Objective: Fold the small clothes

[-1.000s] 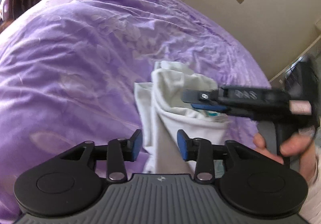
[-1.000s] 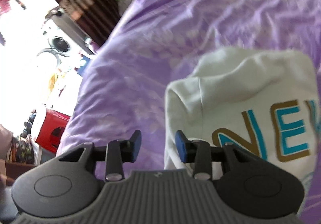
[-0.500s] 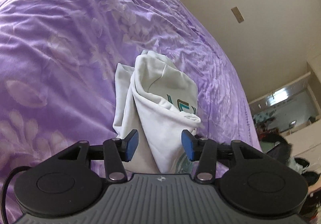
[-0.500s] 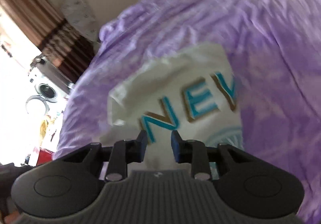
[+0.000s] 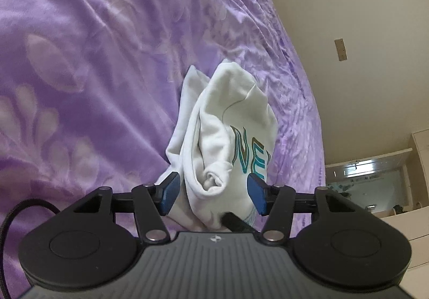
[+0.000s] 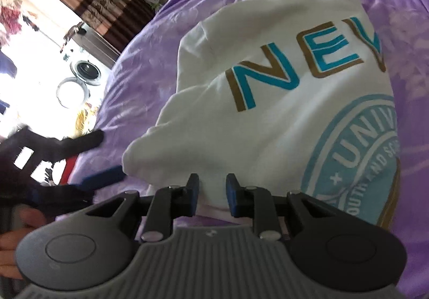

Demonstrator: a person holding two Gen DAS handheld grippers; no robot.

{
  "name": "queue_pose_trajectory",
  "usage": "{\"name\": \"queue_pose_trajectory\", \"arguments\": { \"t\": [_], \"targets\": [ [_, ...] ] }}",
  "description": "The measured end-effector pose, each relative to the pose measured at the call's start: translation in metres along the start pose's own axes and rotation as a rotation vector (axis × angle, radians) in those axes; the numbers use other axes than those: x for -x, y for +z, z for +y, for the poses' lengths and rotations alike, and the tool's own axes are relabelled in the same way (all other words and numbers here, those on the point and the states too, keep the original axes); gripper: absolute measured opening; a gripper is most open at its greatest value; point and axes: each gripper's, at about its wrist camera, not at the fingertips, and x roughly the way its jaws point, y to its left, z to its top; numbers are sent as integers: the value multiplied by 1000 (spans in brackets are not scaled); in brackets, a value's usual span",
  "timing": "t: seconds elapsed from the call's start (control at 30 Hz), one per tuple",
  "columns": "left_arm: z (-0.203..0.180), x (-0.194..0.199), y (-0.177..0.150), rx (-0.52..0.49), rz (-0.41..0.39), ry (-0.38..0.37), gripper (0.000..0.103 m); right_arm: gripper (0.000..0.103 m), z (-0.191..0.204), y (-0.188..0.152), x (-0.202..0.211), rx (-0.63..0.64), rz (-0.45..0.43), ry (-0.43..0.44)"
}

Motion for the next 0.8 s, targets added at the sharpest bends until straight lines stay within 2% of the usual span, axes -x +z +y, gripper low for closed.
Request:
{"name": "queue_pose_trajectory", "arguments": {
  "t": [0.07,0.13,0.17,0.27,0.37,0.43,0.47,0.5,0.53,0.6,0.7,0.8],
  "targets": [
    [-1,0,-2,-12,8,-14,63,19,-6,-2,20,33,-24,-12],
    [-7,-4,-4,-46,14,0,64,25,-12,-10,43,56,-52,-42],
    [-10,-6,-5,-66,16,18,64,31,-18,-13,52,60,-64,-60],
    [-26,-19,-10,-177,25,125,63,32,-42,-26,78,25,-80,-114],
    [-38,-31,-15,-269,31,182,61,41,-50,-41,82,84,-72,-227],
    [-44,-37,-18,-307,22,243,51,44,-47,-51,74,155,-46,-302],
    [-46,-38,-20,-319,16,264,48,44,-45,-54,68,193,-32,-337],
    [-47,-37,-21,-325,12,262,41,44,-43,-57,62,227,-21,-361],
    [-47,-35,-21,-324,11,247,29,44,-41,-60,57,258,-14,-375],
    [-49,-31,-21,-317,7,233,18,44,-40,-63,47,300,-15,-410],
    [-55,-22,-19,-318,-13,207,13,43,-41,-62,42,321,-34,-447],
    [-61,-15,-17,-315,-27,172,11,33,-40,-57,44,323,-63,-442]
  ]
}}
